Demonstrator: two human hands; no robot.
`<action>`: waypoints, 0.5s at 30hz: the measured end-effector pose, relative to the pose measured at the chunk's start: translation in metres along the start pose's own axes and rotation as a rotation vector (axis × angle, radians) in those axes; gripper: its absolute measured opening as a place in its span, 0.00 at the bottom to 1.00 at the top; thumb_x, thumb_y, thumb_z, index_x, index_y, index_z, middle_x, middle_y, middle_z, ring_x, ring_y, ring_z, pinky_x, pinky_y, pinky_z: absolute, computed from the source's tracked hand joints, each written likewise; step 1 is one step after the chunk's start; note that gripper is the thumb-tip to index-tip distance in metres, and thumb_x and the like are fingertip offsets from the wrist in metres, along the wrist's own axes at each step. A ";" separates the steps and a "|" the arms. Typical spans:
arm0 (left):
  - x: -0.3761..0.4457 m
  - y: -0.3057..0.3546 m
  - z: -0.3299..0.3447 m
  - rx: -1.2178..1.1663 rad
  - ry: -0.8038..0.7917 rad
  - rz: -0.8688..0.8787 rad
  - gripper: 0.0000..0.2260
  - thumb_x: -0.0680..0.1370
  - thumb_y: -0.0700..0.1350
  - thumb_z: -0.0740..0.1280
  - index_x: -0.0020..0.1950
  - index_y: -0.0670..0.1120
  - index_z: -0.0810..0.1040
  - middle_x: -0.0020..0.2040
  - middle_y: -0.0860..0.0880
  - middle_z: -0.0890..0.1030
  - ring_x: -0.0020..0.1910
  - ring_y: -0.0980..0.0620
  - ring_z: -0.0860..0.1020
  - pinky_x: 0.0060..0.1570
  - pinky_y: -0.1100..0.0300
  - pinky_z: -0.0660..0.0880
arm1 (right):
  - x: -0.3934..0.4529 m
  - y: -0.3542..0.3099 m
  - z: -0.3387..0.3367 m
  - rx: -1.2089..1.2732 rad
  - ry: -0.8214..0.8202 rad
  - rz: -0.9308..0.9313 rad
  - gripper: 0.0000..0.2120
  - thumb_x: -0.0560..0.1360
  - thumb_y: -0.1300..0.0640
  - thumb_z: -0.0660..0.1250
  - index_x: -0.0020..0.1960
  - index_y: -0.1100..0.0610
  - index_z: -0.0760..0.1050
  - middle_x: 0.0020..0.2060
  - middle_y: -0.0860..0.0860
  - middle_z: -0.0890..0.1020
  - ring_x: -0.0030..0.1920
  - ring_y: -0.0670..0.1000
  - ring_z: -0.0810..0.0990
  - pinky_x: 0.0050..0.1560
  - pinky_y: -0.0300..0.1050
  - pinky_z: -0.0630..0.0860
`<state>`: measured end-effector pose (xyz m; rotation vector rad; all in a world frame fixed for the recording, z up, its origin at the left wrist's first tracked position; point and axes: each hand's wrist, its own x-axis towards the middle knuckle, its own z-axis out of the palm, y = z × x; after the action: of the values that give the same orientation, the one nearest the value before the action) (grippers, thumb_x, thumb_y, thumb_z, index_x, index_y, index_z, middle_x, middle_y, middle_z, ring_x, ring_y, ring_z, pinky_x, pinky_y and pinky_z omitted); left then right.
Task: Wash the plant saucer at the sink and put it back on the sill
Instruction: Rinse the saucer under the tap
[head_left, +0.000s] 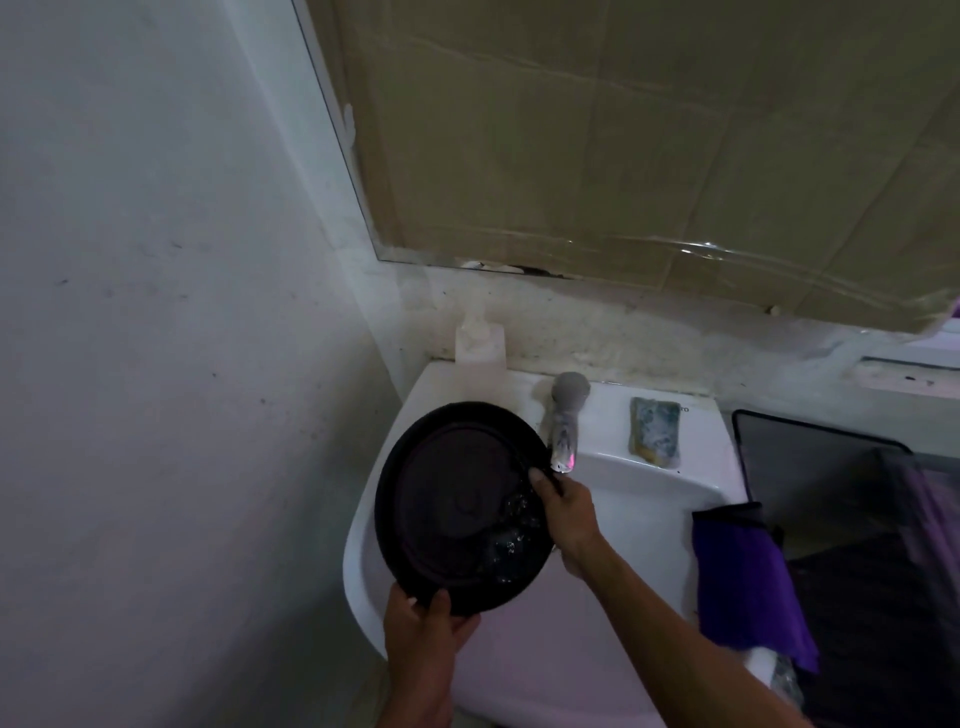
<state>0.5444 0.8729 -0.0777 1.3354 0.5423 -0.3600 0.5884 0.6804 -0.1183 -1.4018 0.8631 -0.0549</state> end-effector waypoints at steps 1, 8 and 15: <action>0.002 -0.001 -0.004 0.000 0.010 0.008 0.16 0.80 0.31 0.61 0.64 0.47 0.71 0.51 0.40 0.81 0.45 0.40 0.83 0.37 0.56 0.82 | -0.005 0.002 -0.001 0.004 -0.017 -0.008 0.07 0.76 0.49 0.68 0.45 0.52 0.81 0.42 0.50 0.86 0.43 0.48 0.84 0.45 0.43 0.81; 0.011 -0.014 -0.023 -0.026 0.091 0.076 0.21 0.79 0.28 0.59 0.70 0.43 0.68 0.57 0.37 0.76 0.54 0.29 0.78 0.39 0.49 0.82 | -0.033 0.007 -0.016 -0.100 -0.172 0.067 0.08 0.76 0.55 0.69 0.46 0.60 0.81 0.42 0.57 0.85 0.41 0.52 0.85 0.45 0.50 0.83; 0.025 -0.002 -0.026 0.003 0.034 0.224 0.20 0.80 0.31 0.60 0.71 0.44 0.68 0.62 0.37 0.75 0.59 0.35 0.76 0.56 0.37 0.74 | -0.045 -0.034 -0.053 -0.495 0.106 -0.290 0.11 0.74 0.57 0.71 0.56 0.58 0.79 0.46 0.54 0.85 0.39 0.44 0.81 0.41 0.37 0.78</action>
<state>0.5592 0.8994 -0.0973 1.3912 0.4156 -0.1543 0.5428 0.6522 -0.0622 -1.9990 0.7829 -0.1453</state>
